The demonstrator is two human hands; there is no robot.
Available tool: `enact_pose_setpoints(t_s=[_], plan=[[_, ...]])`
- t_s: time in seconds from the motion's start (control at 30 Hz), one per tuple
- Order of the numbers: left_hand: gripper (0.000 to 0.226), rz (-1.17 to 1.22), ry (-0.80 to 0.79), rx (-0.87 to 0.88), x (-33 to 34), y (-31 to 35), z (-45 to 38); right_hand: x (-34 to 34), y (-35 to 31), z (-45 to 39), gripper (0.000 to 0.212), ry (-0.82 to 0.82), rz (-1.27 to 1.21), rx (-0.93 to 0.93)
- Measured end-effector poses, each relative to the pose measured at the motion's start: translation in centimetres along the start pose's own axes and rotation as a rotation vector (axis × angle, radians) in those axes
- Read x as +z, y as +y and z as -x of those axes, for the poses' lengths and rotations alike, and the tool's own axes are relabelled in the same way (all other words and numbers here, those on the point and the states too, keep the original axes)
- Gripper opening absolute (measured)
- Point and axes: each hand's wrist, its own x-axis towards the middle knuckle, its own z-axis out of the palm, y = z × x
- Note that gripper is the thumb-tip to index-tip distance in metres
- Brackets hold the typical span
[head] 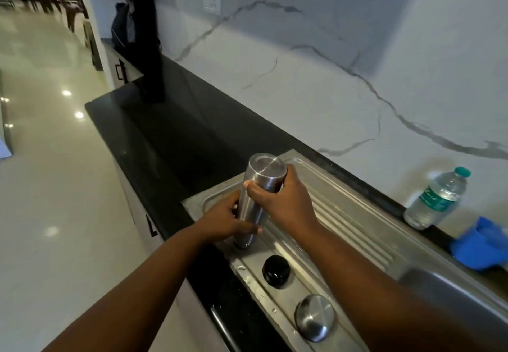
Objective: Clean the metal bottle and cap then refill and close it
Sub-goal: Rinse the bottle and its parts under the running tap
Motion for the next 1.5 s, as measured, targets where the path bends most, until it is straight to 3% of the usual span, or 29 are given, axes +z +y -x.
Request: enact_pose_setpoints(t_s=[0.13, 0.3, 0.37, 0.47, 0.57, 0.63, 0.7, 0.77, 0.9, 1.1, 1.2, 1.3, 1.43, 1.5], plan=[[0.095, 0.031, 0.003, -0.014, 0.1, -0.4, 0.2, -0.9, -0.3, 0.1, 0.062, -0.136, 0.015, 0.007], [0.107, 0.051, -0.024, -0.056, 0.0, 0.0, 0.6, -3.2, 1.0, 1.1, 0.092, -0.204, -0.011, 0.139], [0.114, 0.064, -0.044, -0.072, -0.1, 0.4, 1.1, -5.6, 2.4, 2.3, 0.081, -0.188, -0.066, 0.188], [0.128, 0.126, 0.020, -0.048, 0.4, 1.4, 2.2, -10.2, 6.5, 5.0, 0.046, -0.116, -0.055, 0.273], [0.125, 0.187, 0.424, 0.210, 2.0, 4.5, 3.7, -15.1, 11.8, 8.5, 0.010, -0.076, -0.039, 0.375], [0.112, 0.014, 0.695, 0.553, 3.8, 8.4, 4.1, -18.6, 14.6, 11.5, 0.007, -0.075, -0.052, 0.478], [0.099, -0.111, 0.775, 0.836, 7.5, 12.8, 3.9, -22.2, 16.5, 14.7, 0.011, -0.059, -0.027, 0.602], [0.092, -0.170, 0.653, 0.969, 13.0, 16.1, 3.0, -26.1, 18.2, 17.3, 0.019, -0.059, 0.055, 0.720], [0.090, -0.430, 0.236, 1.020, 27.0, 18.0, 1.5, -33.8, 22.3, 22.6, 0.026, -0.068, 0.259, 0.844], [0.110, -0.785, -0.358, 0.711, 41.7, 15.0, 1.0, -39.4, 26.1, 25.3, 0.035, 0.069, 0.482, 0.756], [0.108, -0.891, -0.475, 0.582, 44.9, 13.8, 1.3, -40.6, 28.3, 23.3, 0.029, 0.227, 0.449, 0.739], [0.112, -1.005, -0.551, 0.469, 46.5, 13.4, 1.0, -40.7, 29.5, 19.9, 0.048, 0.254, 0.463, 0.756], [0.111, -1.098, -0.539, 0.478, 47.3, 13.8, -0.4, -40.3, 29.9, 14.8, 0.077, 0.273, 0.602, 0.764], [0.110, -1.101, -0.529, 0.475, 47.6, 13.8, -1.0, -40.3, 30.1, 13.0, 0.078, 0.239, 0.627, 0.771]])
